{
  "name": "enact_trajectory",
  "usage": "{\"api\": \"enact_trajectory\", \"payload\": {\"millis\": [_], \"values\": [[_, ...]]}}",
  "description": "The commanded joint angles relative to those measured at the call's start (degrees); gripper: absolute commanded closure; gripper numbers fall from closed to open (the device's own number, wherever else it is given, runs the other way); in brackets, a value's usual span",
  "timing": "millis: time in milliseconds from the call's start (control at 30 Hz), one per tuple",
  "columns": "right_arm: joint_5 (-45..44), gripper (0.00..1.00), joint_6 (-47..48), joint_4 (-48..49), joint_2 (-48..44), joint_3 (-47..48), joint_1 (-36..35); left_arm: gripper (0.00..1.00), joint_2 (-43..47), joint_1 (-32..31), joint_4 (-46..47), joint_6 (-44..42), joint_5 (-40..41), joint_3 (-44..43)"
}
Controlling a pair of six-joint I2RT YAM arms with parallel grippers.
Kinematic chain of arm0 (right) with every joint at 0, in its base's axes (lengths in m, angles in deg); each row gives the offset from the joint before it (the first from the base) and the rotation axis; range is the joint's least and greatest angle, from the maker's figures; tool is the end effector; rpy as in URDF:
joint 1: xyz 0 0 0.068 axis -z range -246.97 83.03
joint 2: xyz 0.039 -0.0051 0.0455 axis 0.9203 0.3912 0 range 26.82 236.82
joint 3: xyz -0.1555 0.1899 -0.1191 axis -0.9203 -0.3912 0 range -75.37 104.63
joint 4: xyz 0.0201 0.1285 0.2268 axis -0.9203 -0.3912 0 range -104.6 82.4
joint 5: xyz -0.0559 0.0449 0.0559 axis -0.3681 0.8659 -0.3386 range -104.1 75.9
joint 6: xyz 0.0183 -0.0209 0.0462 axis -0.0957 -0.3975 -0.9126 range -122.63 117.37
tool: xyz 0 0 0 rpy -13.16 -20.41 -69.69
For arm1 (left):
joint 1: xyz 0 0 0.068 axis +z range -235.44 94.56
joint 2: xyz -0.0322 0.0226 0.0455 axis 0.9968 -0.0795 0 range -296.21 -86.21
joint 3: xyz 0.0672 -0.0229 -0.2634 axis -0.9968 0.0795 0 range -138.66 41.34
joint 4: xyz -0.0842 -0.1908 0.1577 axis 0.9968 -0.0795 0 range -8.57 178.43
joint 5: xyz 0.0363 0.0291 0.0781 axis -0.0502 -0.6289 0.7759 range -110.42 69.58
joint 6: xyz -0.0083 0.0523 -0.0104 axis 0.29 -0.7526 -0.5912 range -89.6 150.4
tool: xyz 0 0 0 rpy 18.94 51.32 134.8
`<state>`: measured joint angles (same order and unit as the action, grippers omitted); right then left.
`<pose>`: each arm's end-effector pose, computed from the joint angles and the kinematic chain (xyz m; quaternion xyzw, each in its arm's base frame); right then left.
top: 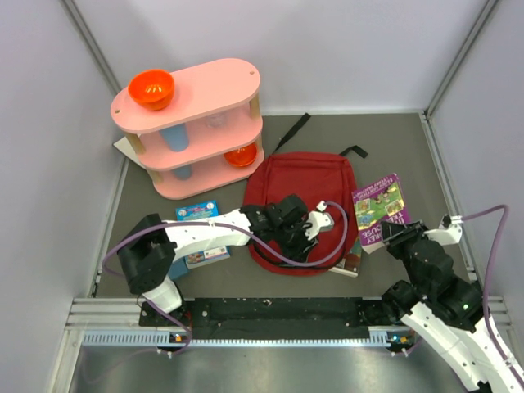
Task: Pack the student bag
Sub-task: Place the book in the student bag.
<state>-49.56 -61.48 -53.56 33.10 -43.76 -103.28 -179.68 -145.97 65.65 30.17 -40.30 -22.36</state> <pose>0.0523 0.0128 0.2652 0.3231 0.7343 0.2312 0.5505 0.1586 -0.3053 0.2220 0.5196 0.7767 -0.3002 0.1912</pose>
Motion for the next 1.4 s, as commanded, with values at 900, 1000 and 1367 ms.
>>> {"api": "enact_trajectory", "payload": {"millis": [900, 1000, 1367], "values": [[0.31, 1.00, -3.46, 3.06, -3.12, 0.38, -0.07, 0.69, 1.63, 0.33, -1.65, -0.21, 2.91, -2.48], [0.57, 1.00, -3.55, 2.89, -3.38, 0.29, -0.16, 0.89, 1.45, 0.42, -1.74, -0.12, 3.62, -3.09], [2.15, 1.00, -1.01, 2.54, -3.30, 4.24, -0.25, 1.00, 6.90, 1.91, 1.25, 6.38, 21.87, -5.64]]}}
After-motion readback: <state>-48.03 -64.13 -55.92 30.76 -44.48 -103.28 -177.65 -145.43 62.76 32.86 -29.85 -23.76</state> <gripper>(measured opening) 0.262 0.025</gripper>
